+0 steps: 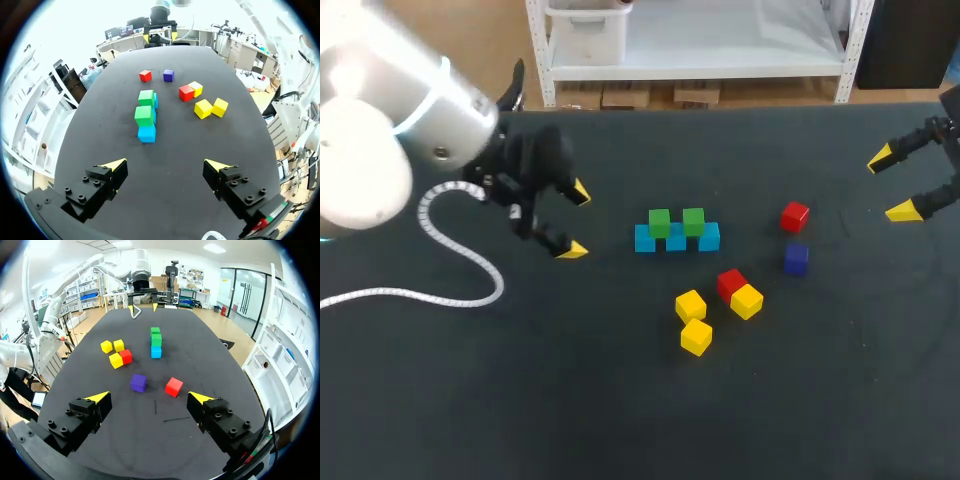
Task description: Place the blue cubes, place green cubes on the blue cubes, place the yellow cubes on the green cubes, then place the red cubes on the yellow cubes, and place purple cube on the red cubes.
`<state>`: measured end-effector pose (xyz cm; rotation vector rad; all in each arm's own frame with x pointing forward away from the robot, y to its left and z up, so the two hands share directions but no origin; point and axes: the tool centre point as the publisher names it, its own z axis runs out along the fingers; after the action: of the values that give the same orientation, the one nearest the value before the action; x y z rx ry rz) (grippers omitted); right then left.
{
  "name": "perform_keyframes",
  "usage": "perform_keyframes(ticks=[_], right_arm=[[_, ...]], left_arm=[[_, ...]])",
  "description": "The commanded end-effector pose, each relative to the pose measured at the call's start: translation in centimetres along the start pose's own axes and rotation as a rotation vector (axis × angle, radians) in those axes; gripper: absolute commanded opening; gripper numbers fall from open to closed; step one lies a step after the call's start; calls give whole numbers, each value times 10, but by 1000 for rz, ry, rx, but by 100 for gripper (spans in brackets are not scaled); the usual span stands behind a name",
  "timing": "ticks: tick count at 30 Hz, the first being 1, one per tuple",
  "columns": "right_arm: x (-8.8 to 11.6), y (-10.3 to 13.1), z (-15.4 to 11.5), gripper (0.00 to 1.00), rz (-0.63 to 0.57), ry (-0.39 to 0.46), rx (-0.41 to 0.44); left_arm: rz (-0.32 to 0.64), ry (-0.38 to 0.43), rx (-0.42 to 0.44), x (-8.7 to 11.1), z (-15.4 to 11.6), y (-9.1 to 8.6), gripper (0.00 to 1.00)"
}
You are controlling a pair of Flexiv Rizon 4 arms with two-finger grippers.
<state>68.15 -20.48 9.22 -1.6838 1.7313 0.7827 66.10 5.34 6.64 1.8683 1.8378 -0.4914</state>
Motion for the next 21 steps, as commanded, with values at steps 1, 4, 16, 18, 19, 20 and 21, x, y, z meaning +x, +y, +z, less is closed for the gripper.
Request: perform_keyframes(ticks=[1,4,16,18,19,20,21], right_arm=[[0,0,0,100,-1,-1,1],[0,0,0,100,-1,-1,1],[0,0,0,100,-1,-1,1],[0,0,0,100,-1,-1,1],[0,0,0,100,-1,-1,1],[0,0,0,100,-1,-1,1],[0,0,0,100,-1,-1,1]], left_arm=[[7,-37,6,7,-13,-3,100],[21,-69,23,5,-18,-1,100],[15,-74,45,5,-22,1,100],[15,-74,45,5,-22,1,100],[15,-74,45,5,-22,1,100],[15,-74,45,5,-22,1,100],[15,-74,45,5,-22,1,100]])
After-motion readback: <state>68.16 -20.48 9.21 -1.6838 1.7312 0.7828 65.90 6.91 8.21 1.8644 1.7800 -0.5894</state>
